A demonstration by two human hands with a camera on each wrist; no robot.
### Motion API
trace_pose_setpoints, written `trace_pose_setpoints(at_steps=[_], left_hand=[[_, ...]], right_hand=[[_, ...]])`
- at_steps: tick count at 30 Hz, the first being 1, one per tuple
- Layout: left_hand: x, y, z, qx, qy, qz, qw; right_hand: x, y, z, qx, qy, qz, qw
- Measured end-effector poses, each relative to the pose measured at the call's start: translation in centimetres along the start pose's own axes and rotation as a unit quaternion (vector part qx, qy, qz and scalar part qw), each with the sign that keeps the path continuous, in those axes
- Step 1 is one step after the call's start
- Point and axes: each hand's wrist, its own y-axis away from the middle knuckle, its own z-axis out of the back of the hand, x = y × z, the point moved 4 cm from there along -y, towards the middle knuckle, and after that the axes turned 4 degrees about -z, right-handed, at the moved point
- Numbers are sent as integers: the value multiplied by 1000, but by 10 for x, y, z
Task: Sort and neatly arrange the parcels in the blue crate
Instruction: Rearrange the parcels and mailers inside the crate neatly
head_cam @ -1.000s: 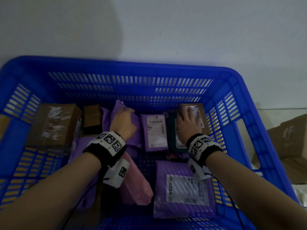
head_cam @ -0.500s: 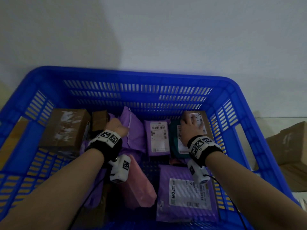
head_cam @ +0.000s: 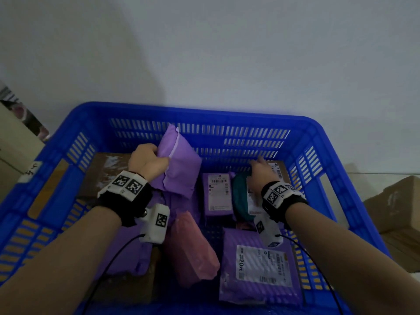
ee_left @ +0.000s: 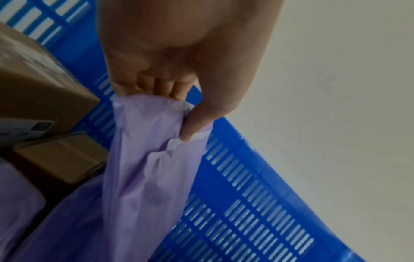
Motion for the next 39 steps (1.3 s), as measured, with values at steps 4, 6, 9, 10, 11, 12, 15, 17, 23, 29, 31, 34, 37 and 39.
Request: trace_pose_setpoints(at_steps=[4,6,9,10,11,12,15,17,23,29,31,34,37,39], left_hand=[[-8,18,14,-61,60,-83,993],[-16,32,16,-79,90,-136,984],[-26,49,15,-107,68,-213,969],[-28,53,14,-112,52,-244,962],[-29,57,13,-114,39,-281,952],[-30,61,12,-114,30,-316,941],[-33,70,11,-127,0,-384,914],[-34,75,11,-137,-22,-416,899],[-42,91,14,-161,-95,-507,842],[-46,103,15,-187,-163,-554,795],[-44,100,14,-178,-168,-523,817],[-40,98,11,-156,-159,-482,847],[-34,89,1,-81,-73,-389,915],[-25,82,-6,21,67,-261,963]], right_hand=[[24,11,12,-9,-258,19,966],[35,22,15,25,-427,1,904],[49,38,21,90,-581,-24,809],[53,42,23,112,-608,-27,786],[55,45,24,129,-625,-25,770],[56,48,25,142,-641,-22,754],[55,52,26,145,-670,-14,728],[55,57,27,146,-681,-4,718],[61,69,27,160,-679,-10,717],[65,73,27,143,-708,-25,692],[60,70,27,116,-716,-35,687],[52,68,23,93,-713,-41,694],[46,66,18,79,-708,-40,701],[42,65,17,74,-713,-34,696]])
